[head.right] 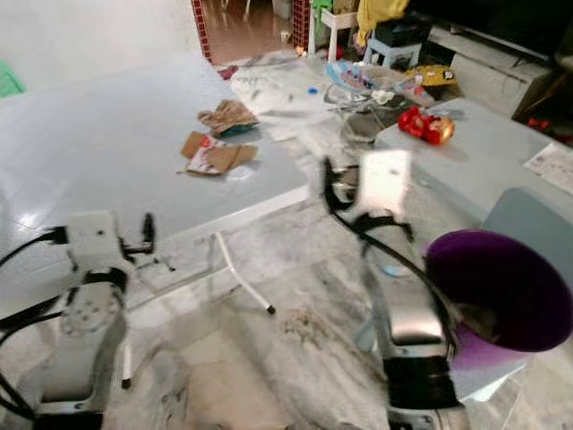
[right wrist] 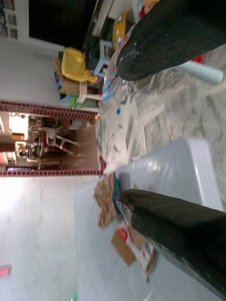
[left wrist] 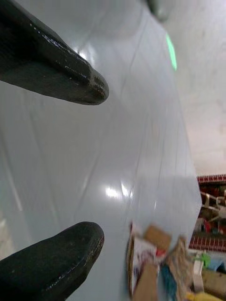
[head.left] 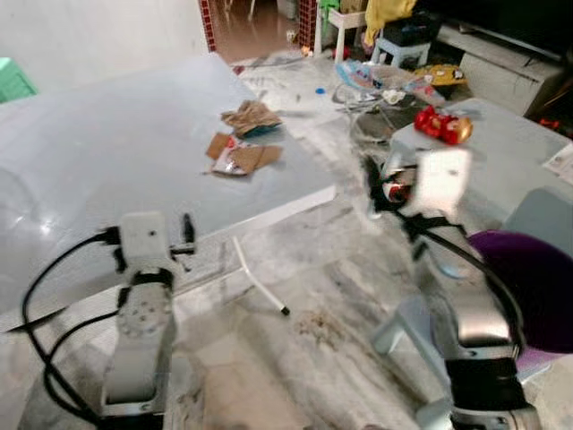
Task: Picking trash to rubbish bin
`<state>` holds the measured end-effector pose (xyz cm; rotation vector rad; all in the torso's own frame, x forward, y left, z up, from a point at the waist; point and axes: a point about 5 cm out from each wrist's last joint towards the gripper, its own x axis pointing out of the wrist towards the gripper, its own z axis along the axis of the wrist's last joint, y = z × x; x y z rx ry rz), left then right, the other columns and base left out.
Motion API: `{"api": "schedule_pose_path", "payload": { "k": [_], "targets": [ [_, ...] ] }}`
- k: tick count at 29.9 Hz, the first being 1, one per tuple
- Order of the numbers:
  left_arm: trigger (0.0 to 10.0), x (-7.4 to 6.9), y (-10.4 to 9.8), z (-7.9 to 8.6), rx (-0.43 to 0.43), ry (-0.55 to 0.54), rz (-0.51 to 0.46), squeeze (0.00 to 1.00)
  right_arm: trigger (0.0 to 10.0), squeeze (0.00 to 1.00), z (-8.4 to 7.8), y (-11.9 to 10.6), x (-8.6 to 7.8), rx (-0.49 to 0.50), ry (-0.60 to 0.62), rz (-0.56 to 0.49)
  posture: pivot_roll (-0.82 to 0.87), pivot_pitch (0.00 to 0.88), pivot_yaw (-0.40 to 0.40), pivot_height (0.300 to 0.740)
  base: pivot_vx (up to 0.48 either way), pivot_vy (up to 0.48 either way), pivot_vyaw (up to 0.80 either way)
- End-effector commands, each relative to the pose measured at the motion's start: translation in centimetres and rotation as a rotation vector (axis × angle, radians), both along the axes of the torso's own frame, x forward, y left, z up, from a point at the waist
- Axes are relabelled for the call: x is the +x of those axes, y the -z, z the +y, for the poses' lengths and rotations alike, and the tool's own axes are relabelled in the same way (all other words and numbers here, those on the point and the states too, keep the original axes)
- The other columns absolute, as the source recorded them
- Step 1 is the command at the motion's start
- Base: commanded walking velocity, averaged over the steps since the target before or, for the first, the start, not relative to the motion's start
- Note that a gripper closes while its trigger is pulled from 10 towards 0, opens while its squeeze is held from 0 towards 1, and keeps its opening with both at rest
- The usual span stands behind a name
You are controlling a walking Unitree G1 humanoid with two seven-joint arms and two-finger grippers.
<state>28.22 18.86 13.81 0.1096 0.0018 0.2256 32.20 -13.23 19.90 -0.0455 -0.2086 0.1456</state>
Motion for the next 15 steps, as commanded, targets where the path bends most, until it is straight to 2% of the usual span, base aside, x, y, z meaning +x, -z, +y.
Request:
{"api": "schedule_pose_path", "payload": {
  "k": [1,3,8,12,15],
  "targets": [
    [10.0,0.1,-0.4,-1.0,-0.002,0.039,-0.024,0.00,10.0,0.00,-1.0,-0.1,0.0,-0.004,0.033,-0.004,-0.05,0.099,0.035,0.740,0.000,0.000,0.00],
    [10.0,0.1,-0.6,-1.3,0.003,0.068,-0.035,0.00,10.0,0.00,-1.0,-0.1,0.0,-0.005,0.035,-0.006,-0.05,0.099,0.036,0.740,0.000,0.000,0.34],
    [10.0,0.2,-1.1,-1.8,0.019,0.114,-0.062,0.00,10.0,0.00,-1.1,-0.1,0.0,-0.007,0.038,-0.007,-0.05,0.094,0.035,0.740,0.000,0.000,0.80],
    [10.0,0.4,-1.3,-2.1,-0.001,0.125,-0.079,0.00,10.0,0.00,-1.1,-0.2,0.1,-0.002,0.038,-0.010,-0.05,0.093,0.036,0.740,0.000,0.000,0.80],
    [10.0,0.4,-1.3,-2.2,0.007,0.137,-0.076,0.00,10.0,0.00,-1.0,-0.2,0.1,0.001,0.041,-0.013,-0.05,0.091,0.036,0.740,0.000,0.000,0.00]
  ]
}}
